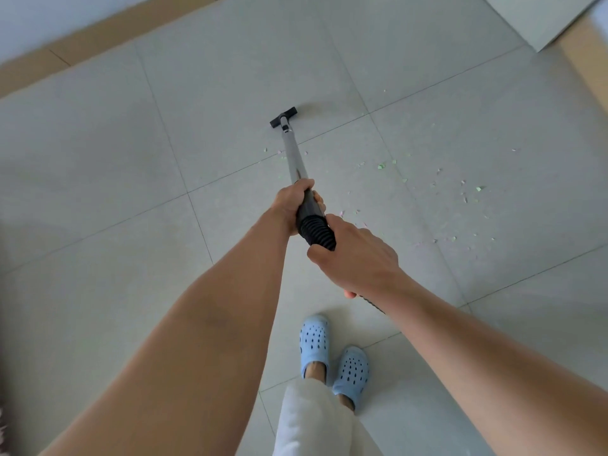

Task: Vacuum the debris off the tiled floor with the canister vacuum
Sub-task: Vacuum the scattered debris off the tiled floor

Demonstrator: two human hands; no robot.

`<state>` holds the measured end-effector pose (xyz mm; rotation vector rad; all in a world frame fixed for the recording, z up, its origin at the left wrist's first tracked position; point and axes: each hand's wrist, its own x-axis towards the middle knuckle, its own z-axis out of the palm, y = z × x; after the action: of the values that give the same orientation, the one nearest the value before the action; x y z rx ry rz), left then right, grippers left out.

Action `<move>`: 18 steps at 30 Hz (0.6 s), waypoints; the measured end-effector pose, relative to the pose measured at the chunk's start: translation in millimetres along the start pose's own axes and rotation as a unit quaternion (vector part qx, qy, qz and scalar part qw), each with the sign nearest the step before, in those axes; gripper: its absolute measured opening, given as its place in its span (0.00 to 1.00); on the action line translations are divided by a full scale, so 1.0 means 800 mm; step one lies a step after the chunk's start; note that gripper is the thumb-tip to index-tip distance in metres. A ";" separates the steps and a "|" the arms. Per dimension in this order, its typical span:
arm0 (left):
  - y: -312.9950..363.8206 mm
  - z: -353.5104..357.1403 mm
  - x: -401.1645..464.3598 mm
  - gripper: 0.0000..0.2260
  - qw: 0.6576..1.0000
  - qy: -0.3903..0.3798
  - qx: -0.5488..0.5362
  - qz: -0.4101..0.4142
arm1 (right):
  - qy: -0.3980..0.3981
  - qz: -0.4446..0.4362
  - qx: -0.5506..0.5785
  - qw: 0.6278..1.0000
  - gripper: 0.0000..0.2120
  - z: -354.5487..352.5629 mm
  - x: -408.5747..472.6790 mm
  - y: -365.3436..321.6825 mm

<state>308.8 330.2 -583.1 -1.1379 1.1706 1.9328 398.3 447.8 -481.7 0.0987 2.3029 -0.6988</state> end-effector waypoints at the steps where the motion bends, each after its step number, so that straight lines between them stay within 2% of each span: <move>1: 0.001 0.002 0.002 0.06 1.000 0.002 0.014 0.000 | 0.001 0.002 0.004 1.000 0.13 0.000 0.002 0.001; 7: 0.010 0.004 -0.010 0.08 0.998 0.011 0.065 -0.007 | -0.013 0.018 0.073 0.997 0.08 -0.001 -0.005 -0.007; 18: 0.008 -0.040 -0.052 0.06 0.993 0.042 0.111 -0.021 | -0.062 0.025 0.196 0.978 0.07 0.022 -0.043 -0.038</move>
<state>333.8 296.4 -551.2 -1.1240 1.3578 1.6891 426.7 417.2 -455.8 0.2859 2.0110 -1.0943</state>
